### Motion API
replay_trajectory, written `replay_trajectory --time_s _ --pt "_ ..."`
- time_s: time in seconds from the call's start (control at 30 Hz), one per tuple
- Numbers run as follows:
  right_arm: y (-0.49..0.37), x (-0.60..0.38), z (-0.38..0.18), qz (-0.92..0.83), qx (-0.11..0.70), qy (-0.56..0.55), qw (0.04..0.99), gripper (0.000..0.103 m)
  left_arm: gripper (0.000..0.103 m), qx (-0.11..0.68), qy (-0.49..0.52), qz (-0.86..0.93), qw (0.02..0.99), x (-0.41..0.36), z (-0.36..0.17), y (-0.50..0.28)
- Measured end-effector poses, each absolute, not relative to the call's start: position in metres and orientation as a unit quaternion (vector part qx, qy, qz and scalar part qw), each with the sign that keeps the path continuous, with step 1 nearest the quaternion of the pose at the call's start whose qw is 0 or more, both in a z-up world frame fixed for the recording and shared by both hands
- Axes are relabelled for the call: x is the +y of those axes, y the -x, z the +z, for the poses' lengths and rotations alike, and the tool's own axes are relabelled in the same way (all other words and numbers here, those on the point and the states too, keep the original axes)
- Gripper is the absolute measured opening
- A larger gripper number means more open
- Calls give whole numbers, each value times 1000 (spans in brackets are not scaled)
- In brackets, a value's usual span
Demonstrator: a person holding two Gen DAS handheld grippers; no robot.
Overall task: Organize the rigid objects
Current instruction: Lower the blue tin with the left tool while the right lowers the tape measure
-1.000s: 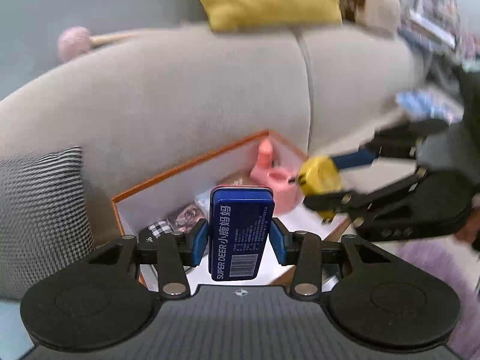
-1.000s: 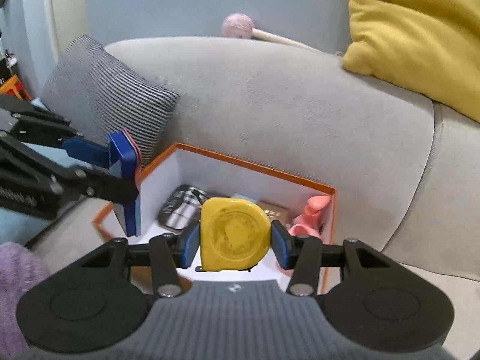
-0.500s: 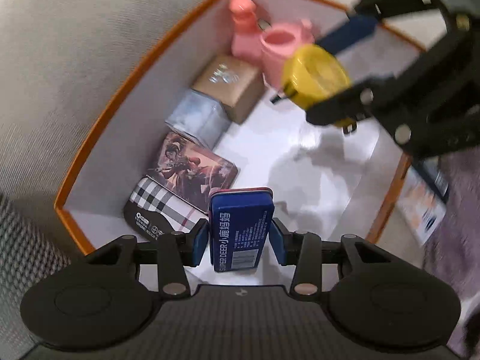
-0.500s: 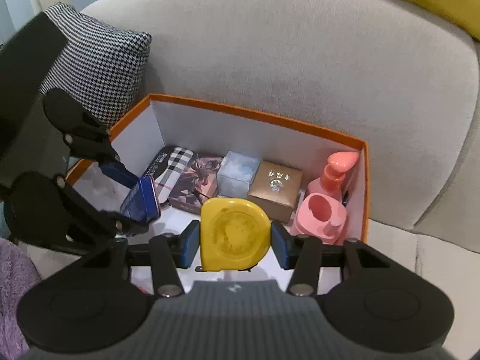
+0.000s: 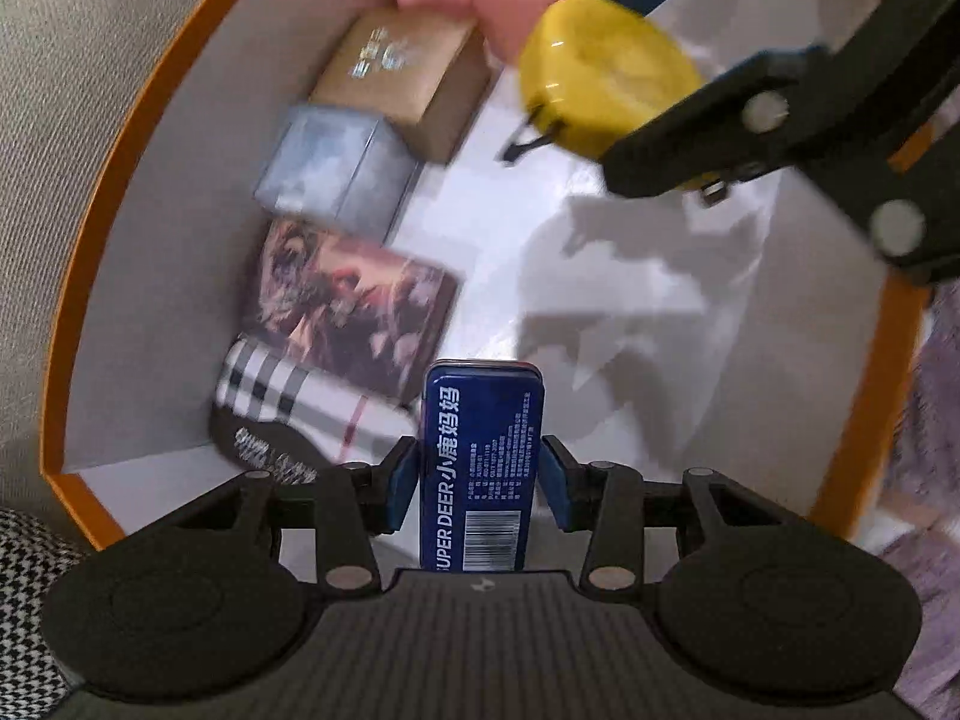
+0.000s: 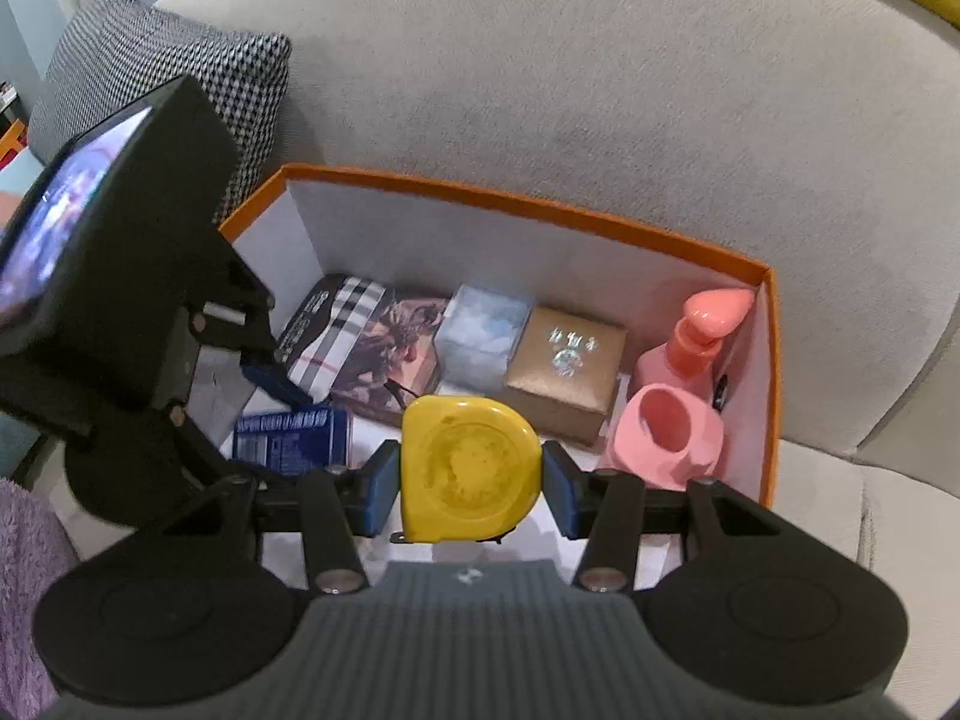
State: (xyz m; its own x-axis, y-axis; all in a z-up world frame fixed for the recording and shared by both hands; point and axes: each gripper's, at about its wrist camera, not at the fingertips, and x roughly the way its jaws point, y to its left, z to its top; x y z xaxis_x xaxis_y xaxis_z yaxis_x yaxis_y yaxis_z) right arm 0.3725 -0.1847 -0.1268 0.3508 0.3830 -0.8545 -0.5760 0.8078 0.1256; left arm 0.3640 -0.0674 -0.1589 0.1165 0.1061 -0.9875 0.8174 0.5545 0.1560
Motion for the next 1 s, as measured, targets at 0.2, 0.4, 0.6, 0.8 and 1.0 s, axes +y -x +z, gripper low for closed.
replay_trajectory --time_s 0.2,0.4,0.6,0.8,1.0 --pt "-378 -174 -140 302 524 96 791 52 62 591 -398 -280 643 -60 -157 -356" --pt "-387 -162 -148 298 559 82 770 52 47 609 -401 -288 620 -52 -162 -356" --pt "-390 -149 -151 289 581 80 757 52 46 597 -452 -278 602 -46 -168 -345" --pt "-391 -143 -157 293 602 60 740 52 46 577 -479 -260 608 -36 -171 -335" --pt "-402 -135 -168 262 636 42 724 52 46 557 -481 -241 632 -32 -171 -335"
